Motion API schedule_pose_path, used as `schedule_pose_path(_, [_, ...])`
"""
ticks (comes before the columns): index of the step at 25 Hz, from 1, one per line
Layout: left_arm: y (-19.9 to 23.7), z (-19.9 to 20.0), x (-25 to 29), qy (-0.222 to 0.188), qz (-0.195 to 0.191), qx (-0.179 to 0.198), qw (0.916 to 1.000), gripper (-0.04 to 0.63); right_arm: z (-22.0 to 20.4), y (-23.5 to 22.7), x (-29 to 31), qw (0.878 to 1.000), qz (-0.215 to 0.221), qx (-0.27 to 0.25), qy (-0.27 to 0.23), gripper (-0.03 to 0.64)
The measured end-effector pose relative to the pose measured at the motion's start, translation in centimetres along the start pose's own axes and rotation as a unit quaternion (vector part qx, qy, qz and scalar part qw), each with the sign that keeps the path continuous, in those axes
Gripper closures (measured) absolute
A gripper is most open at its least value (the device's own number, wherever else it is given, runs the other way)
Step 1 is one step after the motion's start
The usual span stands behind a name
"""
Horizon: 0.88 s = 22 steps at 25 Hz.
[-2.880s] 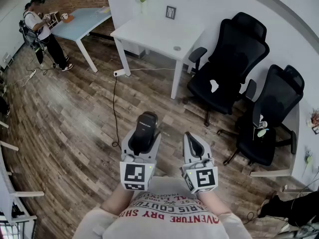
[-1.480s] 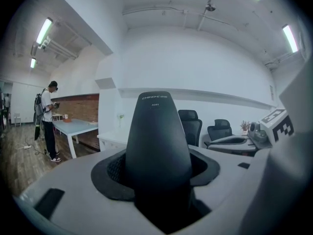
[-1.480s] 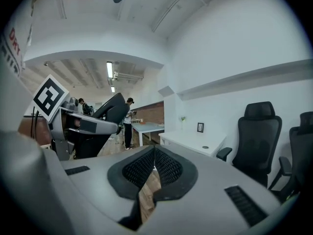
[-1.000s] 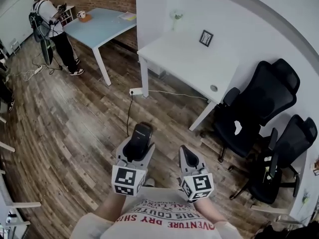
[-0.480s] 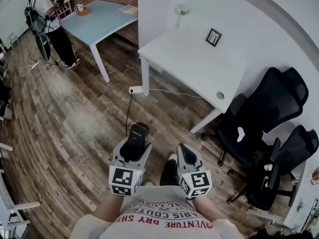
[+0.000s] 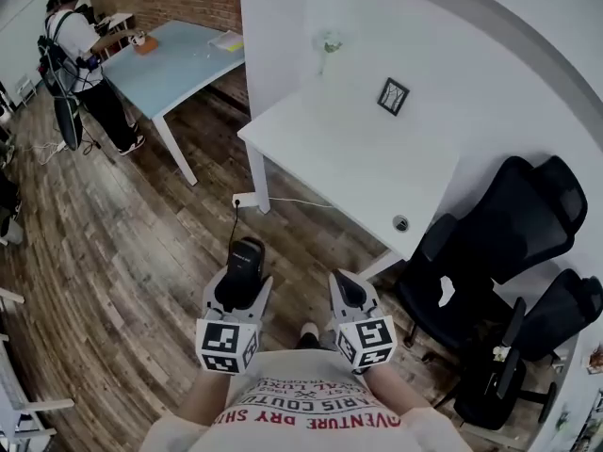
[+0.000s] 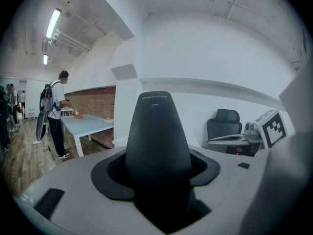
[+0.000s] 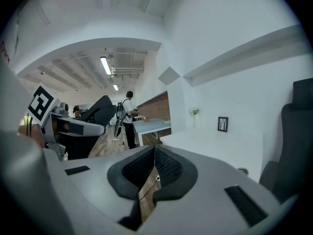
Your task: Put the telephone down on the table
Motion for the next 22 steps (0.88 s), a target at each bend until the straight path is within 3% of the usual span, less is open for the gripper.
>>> schedule_pose_path(5, [-3.3,2.3,6.3,-0.003,0.005,-0.001,1.0,0.307,1.4,-7.5,0.7,1.0,-0.003,0.01,-0.004,0.592])
schedule_pose_path(12, [-6.2,3.3,12.5,0.019,-0.009,0.006,0.9998,0.305,1.6,-13.9,2.1,1.0,-0.009,0.027,-0.003,0.592])
schedule_pose_path(22, [-4.6,4.0,21.3,0.041,-0.039,0.004,0.9984,0.307,1.8,-19.3,6.5,0.998,-0.05,0.045,0.007,0.592])
Point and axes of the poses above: the fingertips, and each gripper's own axes: x forward along the fingers, y to its left, z out of its top, the point moved 6 cm from there along -x, backward along the fingers, and after that the axes turned 14 degrees about z, right-handed, at the moved point
